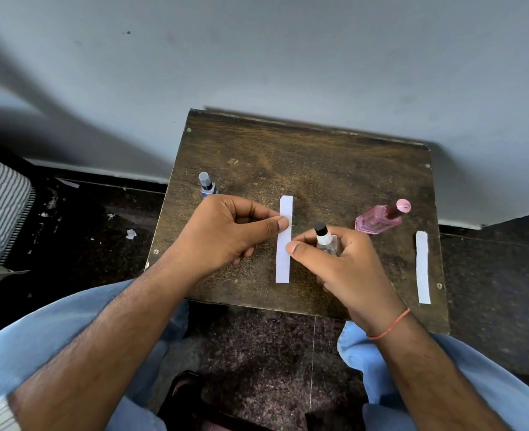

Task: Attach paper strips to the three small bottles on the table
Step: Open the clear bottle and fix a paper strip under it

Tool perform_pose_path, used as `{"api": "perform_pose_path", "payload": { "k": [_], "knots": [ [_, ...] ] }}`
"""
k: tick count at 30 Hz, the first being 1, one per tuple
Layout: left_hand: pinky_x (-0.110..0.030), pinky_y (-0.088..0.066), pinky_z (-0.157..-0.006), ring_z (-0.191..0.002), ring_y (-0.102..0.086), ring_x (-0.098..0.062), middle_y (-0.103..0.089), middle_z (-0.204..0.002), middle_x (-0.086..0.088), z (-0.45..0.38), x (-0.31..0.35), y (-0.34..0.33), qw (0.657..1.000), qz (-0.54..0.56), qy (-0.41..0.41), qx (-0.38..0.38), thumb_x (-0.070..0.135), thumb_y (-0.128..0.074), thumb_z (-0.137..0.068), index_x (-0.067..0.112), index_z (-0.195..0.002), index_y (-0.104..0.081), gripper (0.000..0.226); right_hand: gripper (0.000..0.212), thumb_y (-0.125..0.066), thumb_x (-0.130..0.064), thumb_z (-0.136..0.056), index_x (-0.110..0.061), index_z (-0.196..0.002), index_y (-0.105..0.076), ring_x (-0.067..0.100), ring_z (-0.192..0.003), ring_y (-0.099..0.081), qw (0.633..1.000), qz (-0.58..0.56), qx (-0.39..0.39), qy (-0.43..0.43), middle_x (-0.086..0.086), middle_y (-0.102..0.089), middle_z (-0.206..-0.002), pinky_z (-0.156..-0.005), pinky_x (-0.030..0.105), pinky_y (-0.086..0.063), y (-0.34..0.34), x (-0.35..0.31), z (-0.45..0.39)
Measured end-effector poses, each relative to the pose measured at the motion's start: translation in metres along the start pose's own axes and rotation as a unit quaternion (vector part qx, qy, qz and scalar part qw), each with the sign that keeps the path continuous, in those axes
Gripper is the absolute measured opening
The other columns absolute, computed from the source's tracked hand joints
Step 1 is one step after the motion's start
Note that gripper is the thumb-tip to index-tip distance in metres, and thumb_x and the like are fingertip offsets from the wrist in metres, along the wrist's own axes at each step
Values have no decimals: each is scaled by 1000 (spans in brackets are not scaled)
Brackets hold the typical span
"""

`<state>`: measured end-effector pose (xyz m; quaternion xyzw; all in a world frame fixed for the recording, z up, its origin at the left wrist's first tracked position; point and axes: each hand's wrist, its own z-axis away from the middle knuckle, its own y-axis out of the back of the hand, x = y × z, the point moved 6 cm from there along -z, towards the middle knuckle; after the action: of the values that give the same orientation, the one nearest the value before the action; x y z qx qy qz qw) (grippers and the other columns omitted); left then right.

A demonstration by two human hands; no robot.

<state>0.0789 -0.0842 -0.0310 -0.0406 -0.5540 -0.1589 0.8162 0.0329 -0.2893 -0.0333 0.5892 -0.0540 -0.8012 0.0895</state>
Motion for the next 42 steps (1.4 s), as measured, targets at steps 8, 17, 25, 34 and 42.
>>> {"api": "perform_pose_path", "payload": {
  "k": [8,17,25,34,42],
  "knots": [
    [-18,-43,-40,-43,-56,-7,-75,-62,0,3,6,6,998,-47,-24,34,52,-87,-87,31,-88,-88,21,16,-83,-35,-79,-20,-82,-84,1,-47,-42,999,-16,11,-50,-18,-53,-51,-50,21,-34,-1,6,-4],
    [-9,-41,-51,-50,-54,5,-69,-68,22,10,17,13,971,-194,-104,92,40,-82,-97,39,-95,-83,3,12,-86,-29,-85,-20,-78,-83,2,-38,-38,990,24,29,-134,-15,-46,-48,-55,28,-28,2,25,-9],
    [-24,-48,-61,-61,-60,-1,-59,-64,28,13,12,20,942,-312,-92,84,49,-76,-96,44,-117,-73,21,48,-82,-44,-68,0,-86,-75,14,-49,-37,983,53,38,-172,-2,-47,-57,-58,36,-28,1,29,-13],
    [-17,-38,-57,-62,-59,4,-58,-62,18,11,-1,25,925,-369,-52,78,43,-82,-90,44,-120,-70,32,27,-86,-26,-85,-5,-80,-71,14,-39,-34,980,48,41,-191,2,-47,-58,-40,20,-26,0,35,-15],
    [-10,-36,-55,-66,-60,6,-58,-59,12,8,-5,25,934,-344,-49,81,36,-79,-98,38,-101,-73,7,37,-86,-31,-80,1,-80,-67,15,-39,-35,981,52,40,-182,1,-46,-56,-40,20,-27,0,37,-15]
  ]
}}
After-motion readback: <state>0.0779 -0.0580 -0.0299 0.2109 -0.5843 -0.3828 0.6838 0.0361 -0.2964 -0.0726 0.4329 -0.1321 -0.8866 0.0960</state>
